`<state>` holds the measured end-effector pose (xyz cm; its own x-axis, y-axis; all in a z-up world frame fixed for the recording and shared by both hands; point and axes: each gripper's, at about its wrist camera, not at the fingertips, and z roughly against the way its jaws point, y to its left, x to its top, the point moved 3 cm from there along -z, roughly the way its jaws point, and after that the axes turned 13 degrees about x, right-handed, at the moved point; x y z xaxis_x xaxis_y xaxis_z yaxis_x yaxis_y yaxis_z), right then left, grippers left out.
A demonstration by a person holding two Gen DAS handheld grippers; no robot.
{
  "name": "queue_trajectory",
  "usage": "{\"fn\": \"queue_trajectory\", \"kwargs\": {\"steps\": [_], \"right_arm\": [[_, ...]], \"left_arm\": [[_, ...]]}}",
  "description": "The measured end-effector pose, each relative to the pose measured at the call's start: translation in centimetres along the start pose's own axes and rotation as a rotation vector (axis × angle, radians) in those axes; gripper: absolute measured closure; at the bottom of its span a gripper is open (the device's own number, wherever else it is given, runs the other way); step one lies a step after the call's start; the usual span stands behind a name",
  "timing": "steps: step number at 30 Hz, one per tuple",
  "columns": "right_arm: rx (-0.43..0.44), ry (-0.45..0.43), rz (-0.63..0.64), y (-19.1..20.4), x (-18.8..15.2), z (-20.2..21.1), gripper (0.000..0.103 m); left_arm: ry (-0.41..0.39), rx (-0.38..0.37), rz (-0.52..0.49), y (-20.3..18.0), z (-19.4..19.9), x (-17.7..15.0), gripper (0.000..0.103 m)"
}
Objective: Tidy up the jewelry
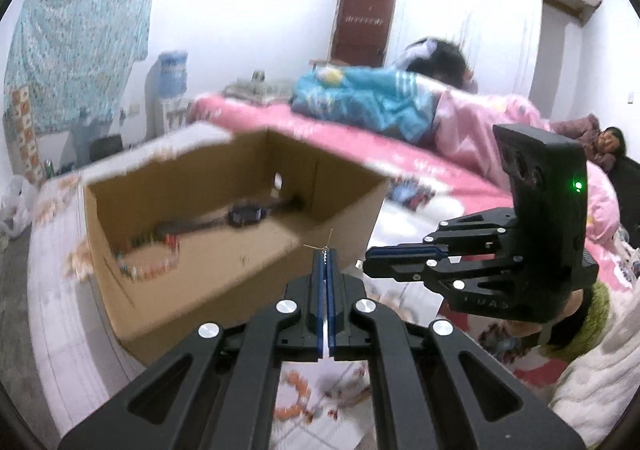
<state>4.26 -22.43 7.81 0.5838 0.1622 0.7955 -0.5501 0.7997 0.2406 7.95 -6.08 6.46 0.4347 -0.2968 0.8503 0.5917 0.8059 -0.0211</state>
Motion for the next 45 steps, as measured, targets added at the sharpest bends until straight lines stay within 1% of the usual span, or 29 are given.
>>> {"fn": "queue_trajectory", "kwargs": {"steps": [1, 3, 5, 8, 11, 14, 16, 18, 19, 20, 22, 23, 24, 25, 31, 32, 35, 37, 39, 41, 43, 45], "right_arm": [[0.004, -0.026, 0.002, -0.3, 0.9, 0.3, 0.101], [0.008, -0.062, 0.003, -1.0, 2.6, 0.4, 0.101], [0.008, -0.071, 0.003, -1.5, 3.6, -0.4, 0.101], [0.039, -0.053, -0.050, -3.0, 4.2, -2.7, 0.101], [0.021, -0.017, -0.086, -4.8, 4.8, -4.8, 0.101], [0.007, 0.014, -0.114, -6.2, 5.6, -6.3, 0.101], [-0.030, 0.041, -0.134, -7.2, 6.3, -7.5, 0.100], [-0.040, 0.055, -0.173, -8.1, 6.7, -8.0, 0.097], [-0.040, 0.051, -0.191, -8.4, 6.7, -8.1, 0.092], [-0.033, 0.043, -0.206, -8.7, 6.8, -8.0, 0.090], [-0.029, 0.019, -0.218, -9.0, 6.8, -7.3, 0.081], [-0.028, 0.013, -0.220, -9.1, 6.8, -7.0, 0.080], [-0.028, 0.004, -0.223, -9.2, 6.6, -6.5, 0.079], [-0.027, 0.000, -0.226, -9.3, 6.6, -6.3, 0.079], [-0.019, -0.055, -0.244, -9.5, 5.9, -3.6, 0.078], [-0.014, -0.068, -0.247, -9.4, 5.7, -3.0, 0.077], [0.003, -0.118, -0.265, -8.8, 5.1, -1.1, 0.070], [0.018, -0.145, -0.273, -8.3, 4.7, -0.2, 0.065], [0.031, -0.179, -0.277, -7.7, 4.3, 1.0, 0.061], [0.037, -0.201, -0.274, -7.2, 4.1, 1.8, 0.059], [0.043, -0.227, -0.267, -6.6, 3.8, 2.8, 0.054], [0.053, -0.243, -0.264, -6.0, 3.5, 3.6, 0.053]], "left_arm": [[-0.026, 0.000, -0.003, 0.1, 0.4, 0.9, 0.102], [-0.048, 0.020, -0.011, 0.4, 0.4, 1.9, 0.102], [-0.042, 0.050, -0.013, 1.1, -0.5, 2.7, 0.102], [0.010, 0.072, 0.016, 2.3, -2.7, 3.2, 0.102], [0.072, 0.130, 0.016, 3.7, -5.6, 3.0, 0.102], [0.138, 0.157, 0.048, 5.2, -8.3, 2.7, 0.102], [0.171, 0.183, 0.065, 6.2, -9.6, 2.7, 0.102], [0.195, 0.213, 0.085, 7.0, -10.2, 2.7, 0.102], [0.209, 0.213, 0.109, 7.4, -10.5, 2.8, 0.102], [0.213, 0.206, 0.125, 7.7, -10.6, 2.8, 0.101], [0.207, 0.201, 0.144, 7.9, -10.5, 2.8, 0.095], [0.200, 0.206, 0.149, 7.9, -10.4, 2.8, 0.088], [0.195, 0.207, 0.156, 7.9, -10.2, 2.7, 0.084], [0.191, 0.203, 0.165, 8.0, -10.1, 2.6, 0.082], [0.160, 0.215, 0.181, 8.1, -8.8, 2.8, 0.081], [0.154, 0.216, 0.181, 8.0, -8.6, 2.9, 0.079], [0.120, 0.224, 0.173, 7.7, -7.1, 2.9, 0.070], [0.098, 0.219, 0.168, 7.4, -6.3, 2.9, 0.065], [0.077, 0.207, 0.158, 6.8, -5.2, 2.7, 0.060], [0.069, 0.200, 0.146, 6.4, -4.3, 2.5, 0.057], [0.062, 0.190, 0.138, 5.9, -3.4, 2.2, 0.052], [0.061, 0.179, 0.141, 5.6, -2.6, 1.9, 0.047]]}}
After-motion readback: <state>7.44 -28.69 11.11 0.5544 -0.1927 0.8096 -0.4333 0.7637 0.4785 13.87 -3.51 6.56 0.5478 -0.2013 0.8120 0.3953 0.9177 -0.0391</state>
